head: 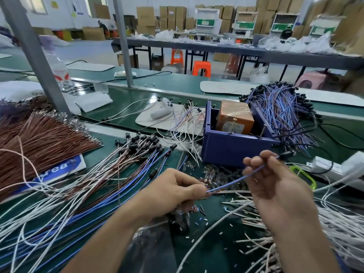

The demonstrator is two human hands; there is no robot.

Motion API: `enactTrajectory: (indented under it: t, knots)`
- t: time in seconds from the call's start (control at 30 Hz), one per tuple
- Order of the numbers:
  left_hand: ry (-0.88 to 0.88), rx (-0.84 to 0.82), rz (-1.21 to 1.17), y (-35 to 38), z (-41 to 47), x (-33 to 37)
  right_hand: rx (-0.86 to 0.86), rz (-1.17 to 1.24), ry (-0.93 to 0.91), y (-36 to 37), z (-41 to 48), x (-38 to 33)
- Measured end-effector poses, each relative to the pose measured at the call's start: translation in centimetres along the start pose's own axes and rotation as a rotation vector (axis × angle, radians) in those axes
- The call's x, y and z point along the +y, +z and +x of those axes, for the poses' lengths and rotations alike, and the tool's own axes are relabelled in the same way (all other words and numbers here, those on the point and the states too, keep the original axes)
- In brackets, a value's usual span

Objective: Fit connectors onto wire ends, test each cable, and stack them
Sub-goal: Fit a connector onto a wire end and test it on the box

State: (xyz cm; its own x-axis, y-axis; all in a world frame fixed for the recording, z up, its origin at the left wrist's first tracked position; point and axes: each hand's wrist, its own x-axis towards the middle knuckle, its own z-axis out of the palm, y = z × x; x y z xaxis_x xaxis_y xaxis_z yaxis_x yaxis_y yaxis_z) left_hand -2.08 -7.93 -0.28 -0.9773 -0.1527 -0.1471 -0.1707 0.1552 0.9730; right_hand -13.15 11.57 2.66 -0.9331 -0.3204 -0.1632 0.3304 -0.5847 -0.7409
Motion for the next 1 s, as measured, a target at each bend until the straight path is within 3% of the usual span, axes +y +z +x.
enactTrajectory:
  t: [0.1, 0.2, 0.3, 0.37, 0.43, 0.53, 0.8, 0.9, 1.0]
  knots:
    - [-0.04, -0.046, 0.034, -1.6, -0.6, 0.5, 0.04, -0.084, -0.058, -0.7, 0.4, -0.6]
    - [-0.017, 0.109, 0.128, -2.4, -0.6, 0.4, -0.02, -0.458, -0.116, -0.7, 0.0, -0.4]
    - [0.04, 0.035, 0.078, -1.7, -0.6, 0.5, -0.273, -0.92, -0.101, 0.4, -0.9, 0.2]
    - [0.094, -0.038, 0.052, -0.8, -0.7, 0.5, -0.484, -1.064, 0.022, 1.2, -1.6, 0.7]
    - [0.166, -0.057, 0.033, -0.1, -0.4, 0.5, -0.62, -1.094, 0.133, 1.5, -2.1, 1.3]
    - [0.232, 0.008, -0.027, 0.3, -0.2, 0.6, -0.634, -1.042, 0.203, 1.7, -2.5, 1.8]
    - [0.113, 0.128, 0.038, -3.1, -0.7, 0.1, -0.417, -0.998, 0.168, 0.8, -1.6, 1.3]
    - [0.078, 0.252, -0.106, -4.4, -0.9, -0.1, -0.395, -0.981, 0.184, 0.3, -1.3, 0.8]
    - [0.075, 0.299, -0.333, -4.5, -0.7, -0.4, -0.537, -1.033, 0.228, 0.6, -1.8, 0.6]
